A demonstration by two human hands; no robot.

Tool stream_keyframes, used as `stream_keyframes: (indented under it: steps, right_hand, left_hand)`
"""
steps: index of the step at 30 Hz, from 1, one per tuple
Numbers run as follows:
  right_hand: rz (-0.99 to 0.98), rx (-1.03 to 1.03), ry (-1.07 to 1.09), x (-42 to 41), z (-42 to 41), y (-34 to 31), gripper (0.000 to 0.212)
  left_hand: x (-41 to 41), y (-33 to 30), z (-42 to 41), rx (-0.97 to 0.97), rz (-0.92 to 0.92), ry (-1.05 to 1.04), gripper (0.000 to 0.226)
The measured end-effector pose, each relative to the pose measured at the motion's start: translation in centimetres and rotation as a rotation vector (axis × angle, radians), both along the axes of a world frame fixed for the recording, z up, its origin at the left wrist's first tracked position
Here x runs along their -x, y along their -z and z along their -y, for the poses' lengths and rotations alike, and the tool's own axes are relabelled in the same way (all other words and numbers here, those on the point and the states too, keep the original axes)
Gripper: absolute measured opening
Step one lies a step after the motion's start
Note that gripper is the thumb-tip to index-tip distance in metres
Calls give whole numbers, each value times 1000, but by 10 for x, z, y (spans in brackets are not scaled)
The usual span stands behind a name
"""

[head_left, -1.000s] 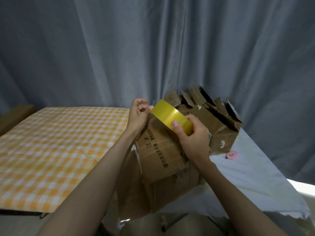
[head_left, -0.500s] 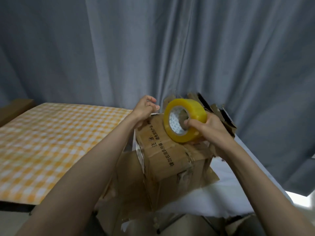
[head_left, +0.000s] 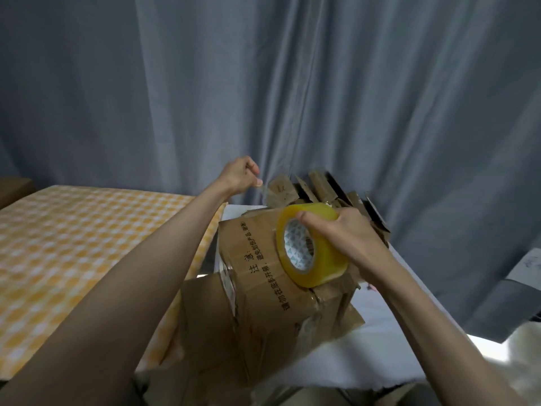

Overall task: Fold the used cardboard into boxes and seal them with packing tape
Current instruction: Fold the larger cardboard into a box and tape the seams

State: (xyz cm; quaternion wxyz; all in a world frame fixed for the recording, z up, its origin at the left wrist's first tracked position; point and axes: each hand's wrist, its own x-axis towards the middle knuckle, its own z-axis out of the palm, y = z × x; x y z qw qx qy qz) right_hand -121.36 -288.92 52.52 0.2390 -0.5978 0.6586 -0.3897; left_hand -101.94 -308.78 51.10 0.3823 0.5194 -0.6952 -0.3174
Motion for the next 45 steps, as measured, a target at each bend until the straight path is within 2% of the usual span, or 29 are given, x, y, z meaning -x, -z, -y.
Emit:
stream_keyframes:
  steps: [3,7,10,11,14,15,18,21,24,27,30,33,36,39,42,45]
  right_hand:
    - [-4,-33,-58,1,5,1,57]
    - [0,-36,-97,-1,10,0,69]
    - [12,-30,-96,1,11,2,69]
    - [23,-35,-95,2,11,3,63]
    - [44,-62,-122,1,11,6,25]
    - [49,-68,-134,0,11,6,21]
    - [59,-55,-125,-2,14,8,43]
    - [63,-48,-134,-3,14,8,38]
    - [75,-64,-151,-5,15,7,44]
    - [66,-82,-173,-9,16,4,48]
    - [58,-73,-185,-9,15,8,52]
    - [121,-62,-222,-7,9,15,46]
    - [218,-31,-224,-7,3,22,54]
    - [320,48,-171,-7,-4,32,65]
    - [431,188,-176,-11,-13,45,46]
    - [487,263,-169,-15,-22,61,29]
  left_hand:
    - [-6,9,0,-12,34,2,24]
    - [-10,26,0,-47,15,-10,26]
    - [-7,37,0,-87,-16,-3,28]
    - [-6,40,0,-91,-23,-3,28]
    - [0,48,3,-99,-43,-21,28]
    - [1,49,3,-102,-43,-30,28]
    - [2,52,6,-133,-82,-31,28]
    - [-3,53,8,-175,-124,-17,27]
    - [-8,57,11,-224,-151,-14,27]
    - [-6,58,13,-275,-100,-18,26]
    - [-4,57,14,-295,51,-21,23]
    - [-9,58,16,-324,97,17,12]
    - [-14,62,11,-264,101,88,12]
    - [-14,65,3,-140,189,136,21]
    - [-15,65,-2,-59,266,154,28]
    - [-18,65,-3,-5,264,140,30]
